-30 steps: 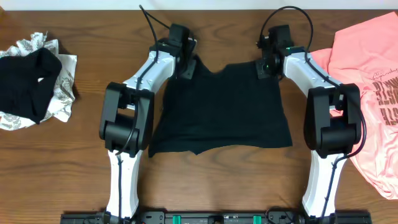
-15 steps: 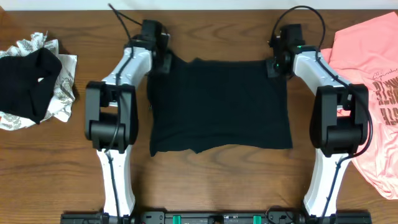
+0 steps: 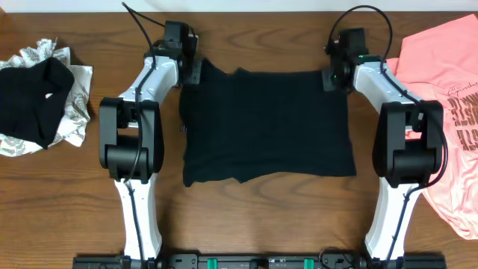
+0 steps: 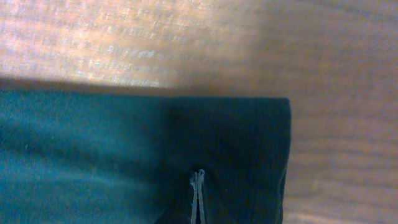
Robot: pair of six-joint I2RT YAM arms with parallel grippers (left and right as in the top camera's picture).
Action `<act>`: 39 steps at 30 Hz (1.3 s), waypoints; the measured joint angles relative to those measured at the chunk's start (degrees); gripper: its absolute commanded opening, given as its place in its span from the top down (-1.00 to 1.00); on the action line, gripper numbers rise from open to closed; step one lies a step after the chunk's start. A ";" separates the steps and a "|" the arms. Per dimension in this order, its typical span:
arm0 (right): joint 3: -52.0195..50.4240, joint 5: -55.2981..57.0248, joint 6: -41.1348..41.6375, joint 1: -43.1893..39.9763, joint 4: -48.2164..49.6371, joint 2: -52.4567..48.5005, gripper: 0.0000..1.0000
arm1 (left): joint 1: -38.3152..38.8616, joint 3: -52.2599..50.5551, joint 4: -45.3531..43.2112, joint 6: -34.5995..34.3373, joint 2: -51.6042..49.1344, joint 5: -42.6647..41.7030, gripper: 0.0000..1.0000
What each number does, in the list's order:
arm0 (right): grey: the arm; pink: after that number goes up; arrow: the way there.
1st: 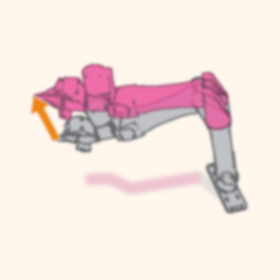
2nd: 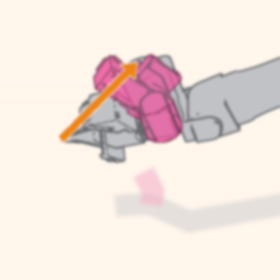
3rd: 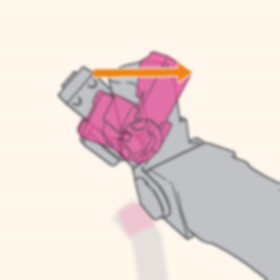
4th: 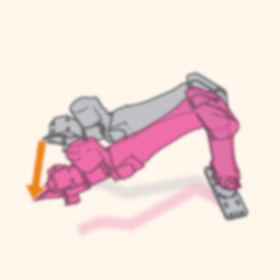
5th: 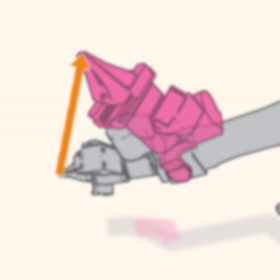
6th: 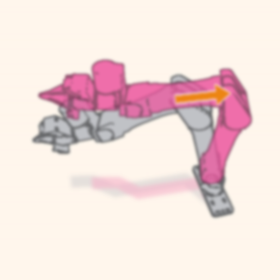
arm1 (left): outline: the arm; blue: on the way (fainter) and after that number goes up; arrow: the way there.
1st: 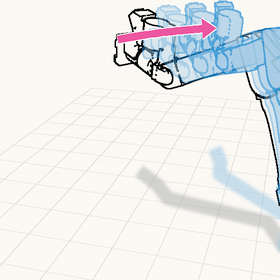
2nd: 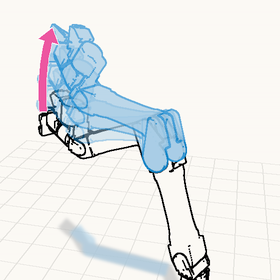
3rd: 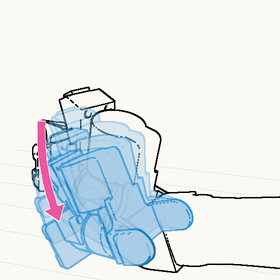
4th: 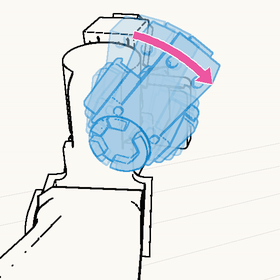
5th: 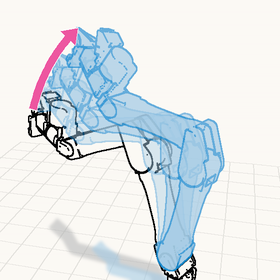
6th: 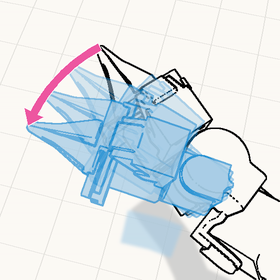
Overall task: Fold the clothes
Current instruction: 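Pull the top corners outward and lay the shirt flat with both grippers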
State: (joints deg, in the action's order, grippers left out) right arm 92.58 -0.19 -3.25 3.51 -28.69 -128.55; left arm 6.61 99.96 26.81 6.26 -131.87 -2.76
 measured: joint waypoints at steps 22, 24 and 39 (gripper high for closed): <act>3.50 0.46 -3.82 -4.28 -5.70 -0.31 0.98 | -1.68 5.81 16.83 -3.61 10.05 -0.04 0.66; 5.18 -1.25 -3.10 -3.72 -12.98 0.17 0.98 | -1.70 6.16 23.34 -5.27 13.03 -1.18 0.71; 4.50 -16.00 1.18 -0.48 -28.87 2.19 0.97 | -0.33 -3.50 33.20 -9.49 13.31 -6.54 0.81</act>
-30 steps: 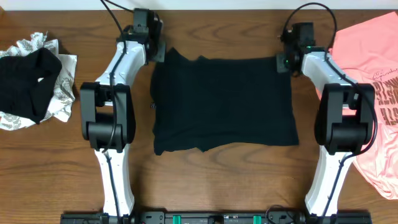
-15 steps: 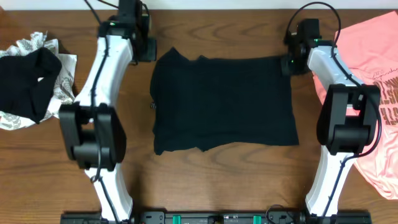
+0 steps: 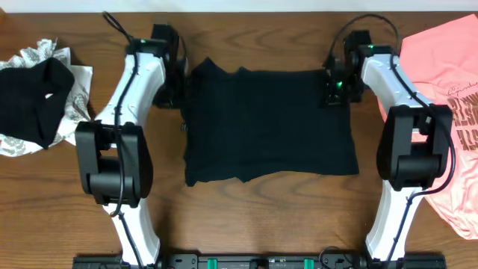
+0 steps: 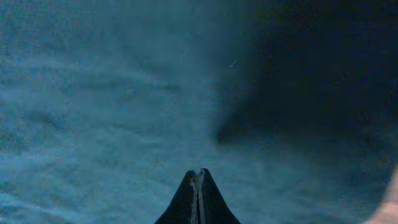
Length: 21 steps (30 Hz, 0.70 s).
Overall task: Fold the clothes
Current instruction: 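Pull the top corners outward and lay the shirt flat with both grippers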
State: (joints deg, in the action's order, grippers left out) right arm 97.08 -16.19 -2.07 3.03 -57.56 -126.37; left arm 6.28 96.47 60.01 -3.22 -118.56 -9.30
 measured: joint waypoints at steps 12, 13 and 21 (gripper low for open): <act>-3.54 4.11 0.26 1.20 0.17 0.00 0.97 | 1.62 -10.36 -9.53 -1.07 -0.17 -0.83 0.81; -4.46 4.50 0.33 1.20 0.90 0.00 0.98 | 1.62 -10.67 -9.79 -1.11 -0.17 -0.83 0.81; -10.62 5.22 0.39 1.18 8.09 3.48 0.98 | 1.64 -10.88 -14.01 -1.29 -0.17 -0.85 0.81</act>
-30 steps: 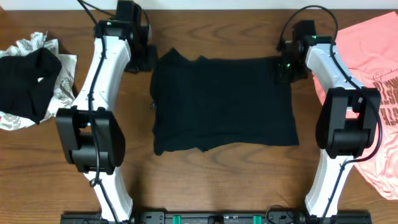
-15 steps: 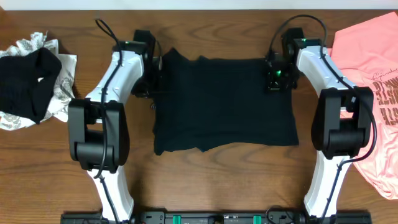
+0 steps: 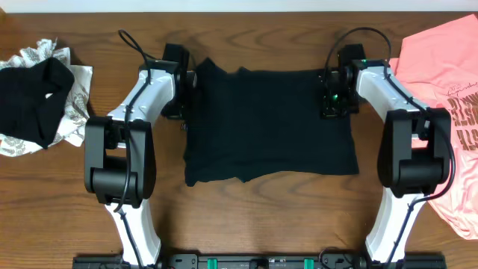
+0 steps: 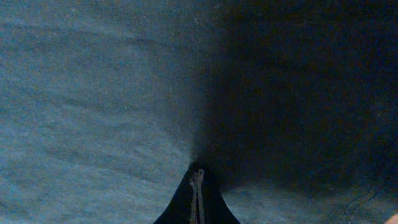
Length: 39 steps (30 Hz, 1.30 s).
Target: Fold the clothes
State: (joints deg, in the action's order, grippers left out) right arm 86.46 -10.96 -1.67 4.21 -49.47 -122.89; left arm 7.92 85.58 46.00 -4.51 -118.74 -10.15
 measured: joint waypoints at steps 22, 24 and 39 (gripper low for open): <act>-4.57 3.26 -3.21 -3.30 7.28 2.54 0.98 | 0.00 -5.44 -9.03 -0.02 0.00 -0.17 0.81; -4.57 3.45 -3.45 -3.89 7.43 2.54 0.98 | 0.00 -5.51 -9.66 -0.02 0.02 -0.20 0.81; -4.46 4.87 -3.96 -4.52 8.87 2.54 0.21 | 0.09 -4.44 -13.09 1.55 0.02 -0.15 0.41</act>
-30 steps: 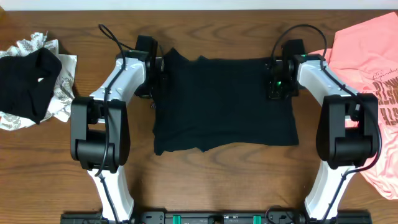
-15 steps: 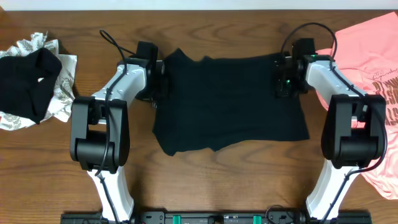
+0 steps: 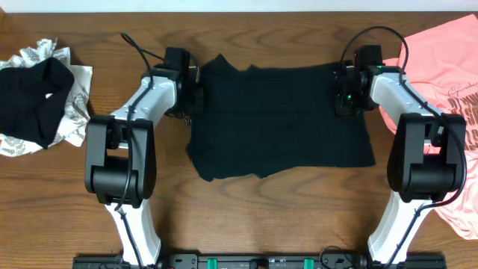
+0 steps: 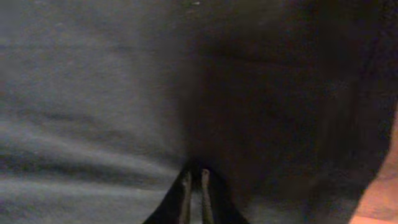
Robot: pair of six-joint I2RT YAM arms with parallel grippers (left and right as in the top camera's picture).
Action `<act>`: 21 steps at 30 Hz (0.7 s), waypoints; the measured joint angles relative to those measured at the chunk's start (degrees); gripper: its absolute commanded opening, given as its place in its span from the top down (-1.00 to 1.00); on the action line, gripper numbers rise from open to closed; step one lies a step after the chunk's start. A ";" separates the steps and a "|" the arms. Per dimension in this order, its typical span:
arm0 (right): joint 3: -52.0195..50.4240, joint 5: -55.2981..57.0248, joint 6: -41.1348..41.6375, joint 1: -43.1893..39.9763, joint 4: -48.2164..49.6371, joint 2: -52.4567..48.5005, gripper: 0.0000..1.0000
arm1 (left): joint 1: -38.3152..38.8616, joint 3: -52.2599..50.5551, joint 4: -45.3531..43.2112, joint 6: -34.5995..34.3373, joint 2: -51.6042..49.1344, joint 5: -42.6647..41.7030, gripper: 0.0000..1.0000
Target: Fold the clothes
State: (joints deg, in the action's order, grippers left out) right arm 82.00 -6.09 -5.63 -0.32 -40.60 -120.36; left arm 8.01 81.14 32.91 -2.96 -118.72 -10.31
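A black garment [image 3: 276, 119] lies spread flat on the middle of the wooden table [image 3: 254, 217]. My right gripper [image 3: 345, 101] is down on its upper right part. In the right wrist view the dark cloth [image 4: 93, 93] fills the picture, and the right gripper [image 4: 194, 177] has its fingers a hair apart, pinched onto the fabric. My left gripper [image 3: 193, 96] sits at the garment's upper left edge. Its jaws are hidden under the wrist.
A pink printed shirt [image 3: 441, 67] lies at the right edge, partly under the right arm. At the far left a black cloth [image 3: 33, 97] rests on a patterned white one [image 3: 75, 112]. Bare wood shows in front of the garment.
The black garment has shifted right; its right edge now lies nearer the pink shirt. My right gripper moved right with it, and its fingers now show a thin gap. The left gripper stays at the left edge.
First both grippers were at the garment's far corners, the right one shut beside the corner. Then the right gripper was shut over the cloth and the left arm stood out to the left. Later both were at the garment's sides, and now the garment lies further right.
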 measured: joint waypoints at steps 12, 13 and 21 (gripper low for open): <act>6.58 -2.67 1.07 -0.72 -8.85 -1.99 -0.66 | -0.02 2.82 6.51 -0.24 18.60 0.24 -0.45; 7.96 -3.21 1.05 -0.74 -10.51 -2.01 -0.67 | -0.02 3.34 8.98 -1.18 21.33 0.00 -0.44; 10.75 -4.24 1.09 -0.72 -12.37 0.55 -0.71 | 0.70 2.43 17.40 -3.74 22.21 -5.75 -0.44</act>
State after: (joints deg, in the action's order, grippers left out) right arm 92.75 -10.33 -4.54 -1.04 -52.97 -119.81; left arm 8.71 83.57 50.30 -6.70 -96.51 -16.05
